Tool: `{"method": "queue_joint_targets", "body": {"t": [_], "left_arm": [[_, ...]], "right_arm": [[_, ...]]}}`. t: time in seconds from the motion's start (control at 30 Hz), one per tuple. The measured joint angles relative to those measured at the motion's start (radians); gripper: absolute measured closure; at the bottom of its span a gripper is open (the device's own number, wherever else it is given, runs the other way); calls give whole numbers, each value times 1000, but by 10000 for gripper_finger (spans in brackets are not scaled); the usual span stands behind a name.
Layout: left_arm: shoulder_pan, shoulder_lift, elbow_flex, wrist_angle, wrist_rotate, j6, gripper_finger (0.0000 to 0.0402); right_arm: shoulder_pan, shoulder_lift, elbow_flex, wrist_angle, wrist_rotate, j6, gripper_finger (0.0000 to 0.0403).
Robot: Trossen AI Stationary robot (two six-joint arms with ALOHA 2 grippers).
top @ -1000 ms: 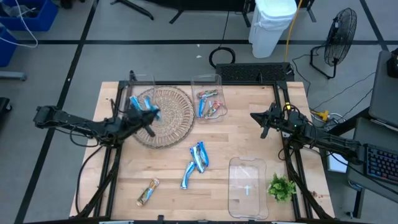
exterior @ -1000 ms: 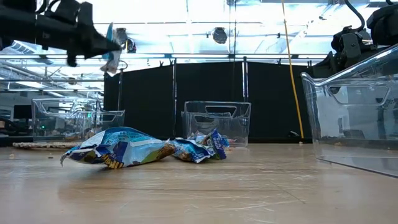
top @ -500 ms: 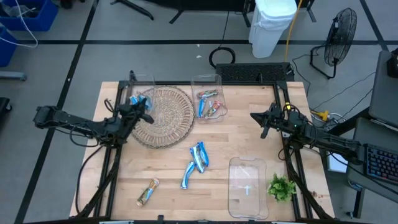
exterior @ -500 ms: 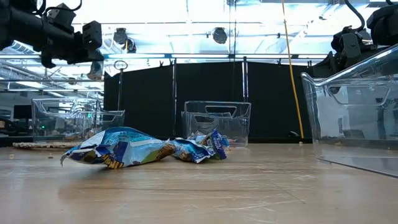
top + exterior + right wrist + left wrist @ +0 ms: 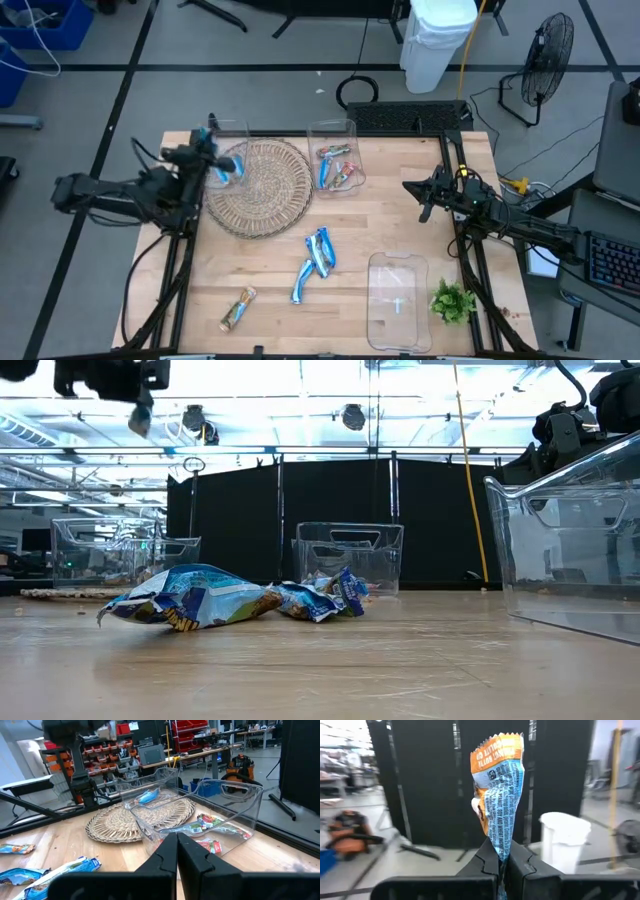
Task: Pick and place Granola Bars by type
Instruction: Put the yellow granola bar into the top left transparent bin
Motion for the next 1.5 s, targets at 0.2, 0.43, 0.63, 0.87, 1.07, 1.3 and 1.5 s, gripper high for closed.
{"method": "queue_joint_targets", "body": {"t": [0.2, 0.43, 0.63, 0.87, 1.07, 1.3, 1.5], "left_arm": [[70, -64, 96, -204, -13, -25, 396], [157, -127, 102, -389, 78, -207, 396], [321, -126, 141, -798, 321, -548, 396], [769, -40, 336, -1221, 839, -787, 396], [1015, 130, 369, -1254, 1244, -756, 396], [907, 180, 379, -1321, 1116, -776, 395], [901, 244, 380, -1386, 1211, -806, 396]], "right_arm": [[0, 0, 0, 0, 0, 0, 403], [0, 0, 0, 0, 0, 0, 403], [0, 0, 0, 0, 0, 0, 403], [0, 0, 0, 0, 0, 0, 403], [0, 0, 0, 0, 0, 0, 403], [0, 2, 0, 0, 2, 0, 403], [0, 4, 0, 0, 1, 0, 403]]}}
